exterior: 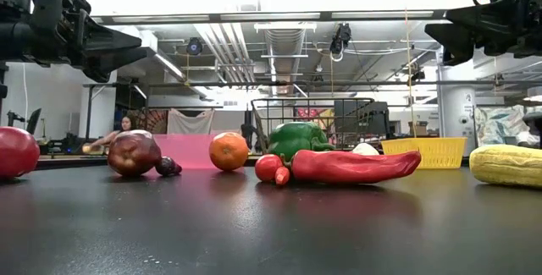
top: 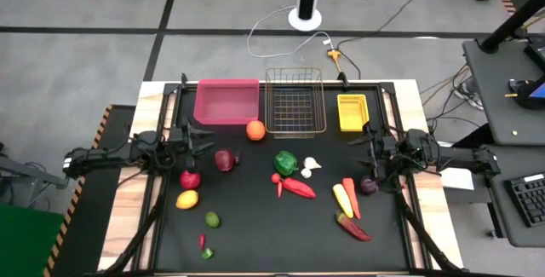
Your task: Sort produce into baskets
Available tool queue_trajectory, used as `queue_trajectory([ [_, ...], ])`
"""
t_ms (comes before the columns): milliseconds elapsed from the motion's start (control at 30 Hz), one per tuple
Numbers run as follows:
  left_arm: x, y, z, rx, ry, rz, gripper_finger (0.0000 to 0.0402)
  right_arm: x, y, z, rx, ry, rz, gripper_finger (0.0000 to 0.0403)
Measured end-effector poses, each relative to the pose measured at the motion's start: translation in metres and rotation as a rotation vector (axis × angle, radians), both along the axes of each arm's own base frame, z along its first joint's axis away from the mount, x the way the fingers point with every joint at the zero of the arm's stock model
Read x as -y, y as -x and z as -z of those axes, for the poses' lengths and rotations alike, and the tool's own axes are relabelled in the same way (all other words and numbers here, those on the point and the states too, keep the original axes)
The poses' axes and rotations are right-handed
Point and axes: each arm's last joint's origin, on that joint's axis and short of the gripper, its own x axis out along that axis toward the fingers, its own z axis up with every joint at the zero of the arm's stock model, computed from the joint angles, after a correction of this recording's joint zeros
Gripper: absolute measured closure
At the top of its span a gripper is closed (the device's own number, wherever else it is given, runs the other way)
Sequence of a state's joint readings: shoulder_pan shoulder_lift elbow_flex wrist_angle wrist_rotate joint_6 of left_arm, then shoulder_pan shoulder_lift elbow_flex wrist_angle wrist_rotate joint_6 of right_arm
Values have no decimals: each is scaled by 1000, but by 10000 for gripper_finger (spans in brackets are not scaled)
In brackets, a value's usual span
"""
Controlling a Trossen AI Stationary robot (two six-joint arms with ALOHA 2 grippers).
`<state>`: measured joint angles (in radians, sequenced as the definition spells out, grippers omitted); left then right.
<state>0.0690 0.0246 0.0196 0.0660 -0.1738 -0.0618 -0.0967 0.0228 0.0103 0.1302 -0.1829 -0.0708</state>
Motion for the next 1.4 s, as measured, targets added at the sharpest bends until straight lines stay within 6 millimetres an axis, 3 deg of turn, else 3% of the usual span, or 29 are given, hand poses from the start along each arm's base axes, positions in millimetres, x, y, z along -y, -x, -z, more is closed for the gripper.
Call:
queue_trajectory([
  [833,0,0,0,0,0,0,235,0,0,0,1,5,0,193],
  [1033,0,0,0,4,15,1,235,1,0,-1,-19,-315,-19,193],
  [1100,0,0,0,31,121,8,235,2,0,-1,-13,-396,5,193],
  [1400,-1,1,-7,188,442,12,235,1,1,-5,15,-543,-25,193],
])
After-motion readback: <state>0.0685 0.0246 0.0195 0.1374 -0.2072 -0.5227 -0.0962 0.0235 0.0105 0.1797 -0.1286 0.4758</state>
